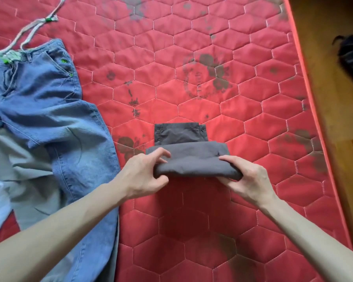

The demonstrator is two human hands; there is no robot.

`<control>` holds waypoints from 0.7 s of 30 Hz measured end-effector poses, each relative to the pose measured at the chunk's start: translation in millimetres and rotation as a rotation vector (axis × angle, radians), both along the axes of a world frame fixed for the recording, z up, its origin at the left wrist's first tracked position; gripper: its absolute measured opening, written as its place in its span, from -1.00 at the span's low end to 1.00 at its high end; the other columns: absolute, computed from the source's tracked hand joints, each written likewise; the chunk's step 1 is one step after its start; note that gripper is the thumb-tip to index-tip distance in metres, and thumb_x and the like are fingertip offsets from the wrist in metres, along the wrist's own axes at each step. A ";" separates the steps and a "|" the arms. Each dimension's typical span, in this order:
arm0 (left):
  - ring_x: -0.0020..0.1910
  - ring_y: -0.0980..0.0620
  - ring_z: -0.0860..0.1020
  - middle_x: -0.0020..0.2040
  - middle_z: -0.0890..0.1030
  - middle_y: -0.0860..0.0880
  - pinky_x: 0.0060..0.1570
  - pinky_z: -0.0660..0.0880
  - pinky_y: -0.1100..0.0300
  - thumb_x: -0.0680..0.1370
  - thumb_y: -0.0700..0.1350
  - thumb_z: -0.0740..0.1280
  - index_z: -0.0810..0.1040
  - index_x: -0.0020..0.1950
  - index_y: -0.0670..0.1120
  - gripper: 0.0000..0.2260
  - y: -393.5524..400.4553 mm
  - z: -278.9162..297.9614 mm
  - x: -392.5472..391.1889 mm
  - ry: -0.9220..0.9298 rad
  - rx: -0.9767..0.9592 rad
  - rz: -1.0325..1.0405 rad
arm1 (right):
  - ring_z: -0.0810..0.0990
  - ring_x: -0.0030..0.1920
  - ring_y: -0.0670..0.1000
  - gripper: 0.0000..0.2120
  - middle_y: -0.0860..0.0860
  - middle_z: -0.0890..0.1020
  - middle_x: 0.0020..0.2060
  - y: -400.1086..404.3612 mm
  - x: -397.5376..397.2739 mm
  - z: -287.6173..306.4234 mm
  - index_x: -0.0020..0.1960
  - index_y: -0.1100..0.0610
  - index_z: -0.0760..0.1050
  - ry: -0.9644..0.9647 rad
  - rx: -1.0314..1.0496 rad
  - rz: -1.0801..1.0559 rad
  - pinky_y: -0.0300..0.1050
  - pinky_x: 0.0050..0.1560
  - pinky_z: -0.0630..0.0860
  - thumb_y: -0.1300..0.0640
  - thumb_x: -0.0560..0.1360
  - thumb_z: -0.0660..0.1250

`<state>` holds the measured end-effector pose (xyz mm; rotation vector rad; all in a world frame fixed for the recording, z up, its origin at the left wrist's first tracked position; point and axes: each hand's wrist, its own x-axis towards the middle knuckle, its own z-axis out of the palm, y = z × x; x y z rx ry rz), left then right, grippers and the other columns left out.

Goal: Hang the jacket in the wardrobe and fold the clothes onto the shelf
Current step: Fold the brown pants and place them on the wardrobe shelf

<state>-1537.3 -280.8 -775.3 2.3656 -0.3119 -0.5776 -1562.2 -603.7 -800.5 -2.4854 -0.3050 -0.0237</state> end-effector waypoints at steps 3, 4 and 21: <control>-0.37 0.16 0.52 -0.18 0.71 0.12 -0.28 0.49 0.21 0.32 -0.05 0.36 0.57 0.07 0.08 -0.68 5.6 7.0 -4.8 0.130 -0.248 0.248 | 0.72 -0.03 -0.20 -0.56 -0.15 0.74 0.03 -2.5 -8.9 10.4 0.23 0.11 0.64 0.032 0.203 -0.112 -0.30 0.06 0.60 0.04 0.40 0.64; -0.37 0.15 0.52 -0.21 0.70 0.08 -0.30 0.50 0.23 0.34 -0.10 0.38 0.60 0.04 0.05 -0.71 6.7 7.9 -6.5 0.146 -0.306 0.327 | 0.72 -0.06 -0.21 -0.54 -0.16 0.74 -0.01 -1.1 -10.6 14.1 0.23 0.10 0.63 0.059 0.257 -0.173 -0.34 0.03 0.58 0.06 0.38 0.64; 0.16 0.21 0.65 0.15 0.70 0.13 0.20 0.54 0.23 0.43 0.14 0.59 0.55 0.31 0.05 -0.49 -9.2 -45.9 27.9 0.318 -0.488 0.773 | 0.26 0.57 -0.09 -0.32 0.04 0.28 0.58 65.9 55.7 -19.4 0.65 0.15 0.05 0.238 0.551 -0.601 -0.31 0.56 0.15 0.01 0.68 0.33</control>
